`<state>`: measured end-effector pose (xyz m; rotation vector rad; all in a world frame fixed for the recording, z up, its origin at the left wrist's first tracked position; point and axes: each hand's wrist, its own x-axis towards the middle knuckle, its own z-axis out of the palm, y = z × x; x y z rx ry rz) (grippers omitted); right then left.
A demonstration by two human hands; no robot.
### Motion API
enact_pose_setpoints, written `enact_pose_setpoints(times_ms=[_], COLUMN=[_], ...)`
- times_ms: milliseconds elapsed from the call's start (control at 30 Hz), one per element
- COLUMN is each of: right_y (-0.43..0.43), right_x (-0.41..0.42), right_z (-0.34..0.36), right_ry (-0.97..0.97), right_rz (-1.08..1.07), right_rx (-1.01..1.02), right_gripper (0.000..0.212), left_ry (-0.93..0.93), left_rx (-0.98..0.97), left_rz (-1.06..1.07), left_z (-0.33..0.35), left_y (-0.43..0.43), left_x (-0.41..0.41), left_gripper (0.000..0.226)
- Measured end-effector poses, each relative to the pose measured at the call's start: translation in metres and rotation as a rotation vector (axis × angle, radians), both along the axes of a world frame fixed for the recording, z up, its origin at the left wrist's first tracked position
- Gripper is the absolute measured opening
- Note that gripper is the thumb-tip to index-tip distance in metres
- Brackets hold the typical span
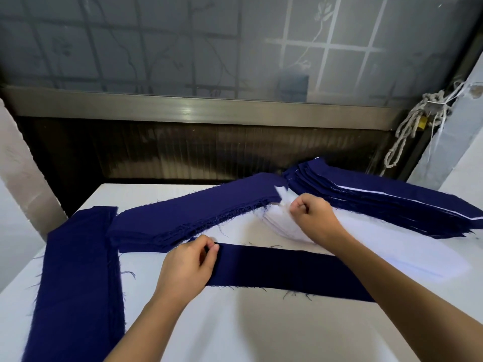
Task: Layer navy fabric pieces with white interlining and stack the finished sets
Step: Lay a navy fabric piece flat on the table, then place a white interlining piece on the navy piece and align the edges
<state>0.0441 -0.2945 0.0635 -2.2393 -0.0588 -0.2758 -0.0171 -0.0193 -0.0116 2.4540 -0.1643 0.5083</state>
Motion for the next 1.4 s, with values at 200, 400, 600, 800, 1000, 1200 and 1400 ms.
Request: enact_pose_setpoints(times_ms=[200, 400, 600, 800, 1000, 1200, 1400], right_y=[0.07, 0.118, 0.103, 0.066, 0.0, -0.068, -0.111], right_x=[-0.047, -0.066, -0.048, -0.037, -0.047, -0.072, -0.089], right_z=[-0.009, -0.043, -0.055, -0.059, -0.051, -0.053, -0.065], right_ry=[-0.075, -0.243, -0.219, -0.111, -0.11, -0.087, -0.125], right_rz=[0.228, 0.283, 0.308, 0.256, 0.148, 0.012, -0.325], right_rx=[-0.451, -0.574, -0.501, -0.479, -0.639, -0.765, -0.637], right_gripper=[0.011, 0.007, 0.048, 0.053, 0.052, 0.05, 0.046], left_ry=[0.033, 0.101, -0.004, -0.095, -0.043, 0.006, 0.032], left_rx=[-0.203, -0.163, -0.048, -0.132, -0.11, 0.012, 0.115], left_rz=[-0.089, -0.124, -0.085, -0.001, 0.169, 0.236, 0.242], left_z=[0.004, 0.005, 0.0, 0.005, 0.006, 0.005, 0.002], left_y=[0.003, 0.004, 0.004, 0.004, 0.007, 0.008, 0.008], left_x=[-0.005, -0.004, 0.001, -0.006, -0.009, -0.007, -0.004], left_gripper=[0.064, 0.058, 0.036, 0.039, 0.044, 0.043, 0.04])
